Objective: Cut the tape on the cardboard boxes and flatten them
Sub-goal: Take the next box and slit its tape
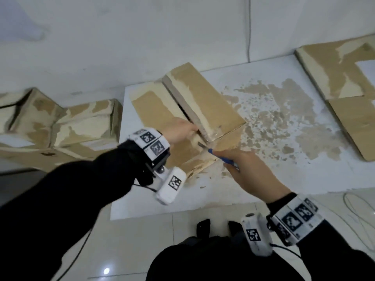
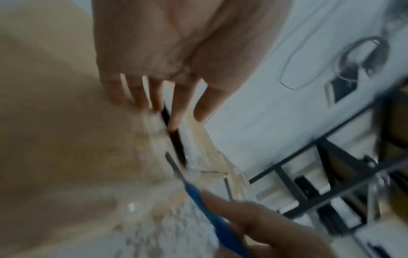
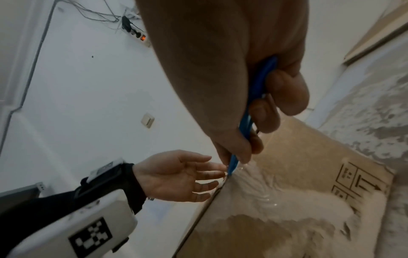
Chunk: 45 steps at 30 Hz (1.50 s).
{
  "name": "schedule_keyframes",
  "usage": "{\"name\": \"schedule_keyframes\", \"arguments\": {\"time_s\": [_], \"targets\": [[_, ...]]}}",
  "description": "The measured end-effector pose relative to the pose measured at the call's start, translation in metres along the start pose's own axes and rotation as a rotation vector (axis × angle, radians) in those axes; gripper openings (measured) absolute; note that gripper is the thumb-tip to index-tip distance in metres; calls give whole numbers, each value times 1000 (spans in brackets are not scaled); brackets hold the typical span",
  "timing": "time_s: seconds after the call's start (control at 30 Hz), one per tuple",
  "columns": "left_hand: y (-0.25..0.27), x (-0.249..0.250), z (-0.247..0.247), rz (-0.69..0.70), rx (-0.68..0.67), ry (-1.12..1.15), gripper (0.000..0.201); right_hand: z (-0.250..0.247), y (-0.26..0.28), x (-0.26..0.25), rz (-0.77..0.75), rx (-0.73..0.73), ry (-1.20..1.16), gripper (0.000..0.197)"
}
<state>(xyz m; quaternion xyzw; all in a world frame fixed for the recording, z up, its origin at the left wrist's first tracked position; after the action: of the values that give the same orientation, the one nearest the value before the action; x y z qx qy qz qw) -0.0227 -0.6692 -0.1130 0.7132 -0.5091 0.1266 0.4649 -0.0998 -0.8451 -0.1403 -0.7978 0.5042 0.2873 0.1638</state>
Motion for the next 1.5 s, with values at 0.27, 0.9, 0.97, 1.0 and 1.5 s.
{"name": "schedule_keyframes", "arguments": {"time_s": [0.27,0.9,0.97,1.0,1.5], "targets": [[-4,-3,21,-145,285,280,30,-20,2,4,-40,6,215,44],[-18,-2,23,-74,368,57,45,-74,10,61,6,-109,-152,31],[-18,0,21,-67,321,-5,43,-77,12,87,124,17,-342,16],[-17,1,19,-52,311,-32,42,-77,11,105,204,94,-410,14],[-23,30,5,262,-67,-534,28,-98,-21,167,432,587,-580,15]]}}
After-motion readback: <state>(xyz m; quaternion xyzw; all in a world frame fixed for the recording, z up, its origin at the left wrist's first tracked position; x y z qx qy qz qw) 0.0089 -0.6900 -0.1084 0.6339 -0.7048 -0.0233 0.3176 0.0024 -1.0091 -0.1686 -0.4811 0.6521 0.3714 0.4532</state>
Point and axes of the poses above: each hand's wrist, its own y-axis away from the middle knuckle, its own z-axis out of the palm, x = y × z, the point moved 5 cm from there along -y, towards the middle knuckle, and after that the axes turned 2 degrees about y, right-handed, at the moved point
